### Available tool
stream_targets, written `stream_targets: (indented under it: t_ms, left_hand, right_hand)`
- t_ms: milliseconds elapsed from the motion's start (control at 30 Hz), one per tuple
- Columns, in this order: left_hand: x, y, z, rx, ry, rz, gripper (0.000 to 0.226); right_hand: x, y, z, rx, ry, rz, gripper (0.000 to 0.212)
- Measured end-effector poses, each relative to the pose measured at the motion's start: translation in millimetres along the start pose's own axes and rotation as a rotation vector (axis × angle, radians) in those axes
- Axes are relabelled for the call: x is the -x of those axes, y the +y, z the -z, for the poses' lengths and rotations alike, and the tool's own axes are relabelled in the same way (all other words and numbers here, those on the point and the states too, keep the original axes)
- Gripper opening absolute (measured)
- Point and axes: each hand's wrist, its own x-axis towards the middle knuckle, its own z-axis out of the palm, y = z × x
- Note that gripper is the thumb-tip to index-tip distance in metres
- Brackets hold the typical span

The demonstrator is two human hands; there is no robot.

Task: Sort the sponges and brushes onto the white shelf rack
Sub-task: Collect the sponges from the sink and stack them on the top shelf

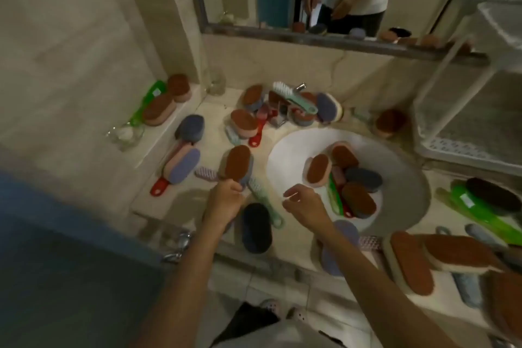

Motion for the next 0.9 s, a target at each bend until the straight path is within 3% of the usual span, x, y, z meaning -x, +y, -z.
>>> stream_targets:
  t_ms: [133, 267, 400, 633, 767, 900]
  left_hand:
    - [0.9, -28.4, -0.5, -0.393, 0.112, 0.119, 0.032]
    - [-3.7, -41.5, -0.4, -0.448, 0.027, 0.223, 0.061]
    - [-9.7, -50.1, -2.2, -0.436, -0.031, 0.264, 0.070]
    - [-10.6, -56.0, 2.4, -0.252, -0.034, 0.316, 0.087]
    - [-6.7, -44.2, 15.2, -0.023, 0.029, 0.348, 0.069]
    - [-17.9, -10.5, 34.7, 0.244, 0.102, 0.259, 0.053]
  right_hand:
    - [7.3, -0.8, -34.1, 0.186, -0.146, -0.105, 0.049]
    - [3.8, 4.8, -59.1, 0.246, -0.215, -0.179, 0.063]
    - [2.4, 13.2, -77.2, 0.275, -0.263, -0.240, 0.060]
    - [6.2, 9.4, -86.1, 0.104, -0.134, -0.309, 0.079]
    - [7.8, -1.3, -76.2, -0.025, 0.015, -0.277, 0.062]
    - [0.2, -22.8, -48.2, -0.034, 0.312, -0.086, 0.041]
